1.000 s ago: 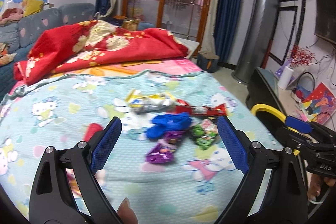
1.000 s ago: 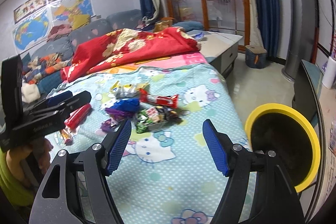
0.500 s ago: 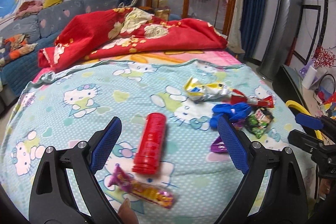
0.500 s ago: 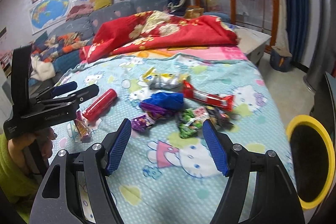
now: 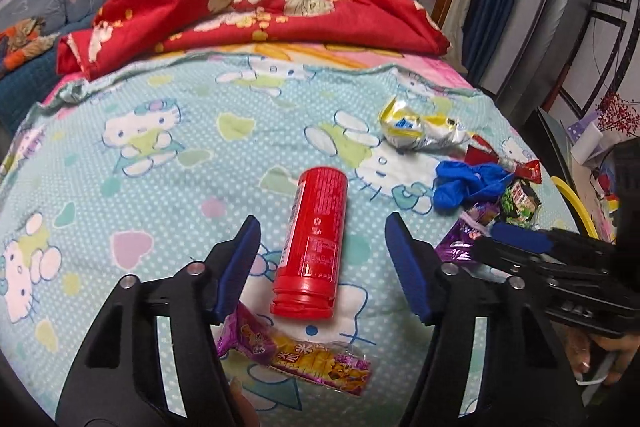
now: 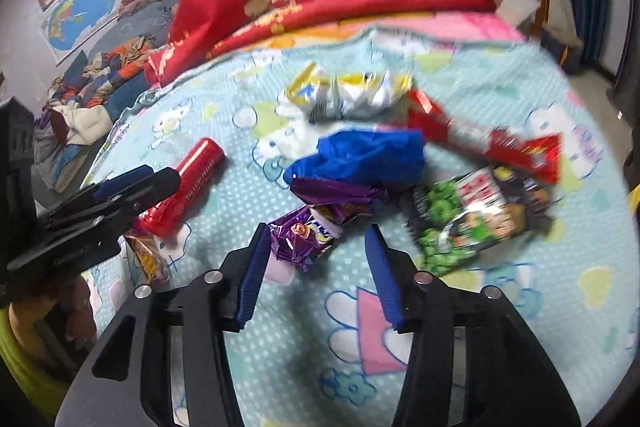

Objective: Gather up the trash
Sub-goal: 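Grasp the red can with the left tool while the right tool grasps a purple wrapper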

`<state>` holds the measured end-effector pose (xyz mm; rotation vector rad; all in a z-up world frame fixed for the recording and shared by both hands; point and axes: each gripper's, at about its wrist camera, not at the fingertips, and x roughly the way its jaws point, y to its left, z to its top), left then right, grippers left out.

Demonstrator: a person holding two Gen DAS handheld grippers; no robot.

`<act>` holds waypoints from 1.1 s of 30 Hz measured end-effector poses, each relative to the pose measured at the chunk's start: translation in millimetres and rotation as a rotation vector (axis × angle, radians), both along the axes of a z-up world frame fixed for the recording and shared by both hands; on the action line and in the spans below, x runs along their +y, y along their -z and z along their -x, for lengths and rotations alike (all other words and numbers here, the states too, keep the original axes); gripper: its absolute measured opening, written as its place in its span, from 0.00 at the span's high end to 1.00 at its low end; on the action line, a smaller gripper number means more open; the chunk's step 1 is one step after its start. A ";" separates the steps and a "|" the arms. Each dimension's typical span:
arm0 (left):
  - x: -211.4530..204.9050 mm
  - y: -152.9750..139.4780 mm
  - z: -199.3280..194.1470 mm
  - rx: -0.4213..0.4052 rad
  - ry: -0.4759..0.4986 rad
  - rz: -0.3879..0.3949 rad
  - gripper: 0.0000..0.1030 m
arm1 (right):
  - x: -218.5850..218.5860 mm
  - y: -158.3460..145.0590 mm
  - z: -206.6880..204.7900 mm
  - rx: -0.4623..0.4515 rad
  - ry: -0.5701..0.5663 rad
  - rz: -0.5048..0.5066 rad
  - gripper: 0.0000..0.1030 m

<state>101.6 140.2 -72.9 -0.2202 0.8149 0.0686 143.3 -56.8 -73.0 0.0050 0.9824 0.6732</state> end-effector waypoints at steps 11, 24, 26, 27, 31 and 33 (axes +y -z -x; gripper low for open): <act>-9.4 16.8 -6.8 0.058 0.024 -0.003 0.61 | -5.2 10.6 1.2 0.017 -0.009 -0.060 0.73; -20.9 14.7 -4.8 0.038 0.054 -0.021 0.77 | -29.6 1.7 19.1 -0.006 -0.014 -0.100 0.80; -24.3 10.2 -2.3 0.019 0.063 -0.020 0.77 | -32.9 -1.6 21.6 -0.025 -0.016 -0.095 0.80; -26.2 7.6 -1.3 0.009 0.069 -0.020 0.77 | -35.3 -3.0 23.2 -0.030 -0.013 -0.091 0.80; -32.9 -1.1 1.6 -0.021 0.080 -0.016 0.77 | -43.8 -7.0 27.0 -0.046 -0.004 -0.088 0.80; -36.0 -5.9 3.1 -0.038 0.086 -0.012 0.77 | -47.8 -10.5 29.4 -0.065 0.001 -0.084 0.80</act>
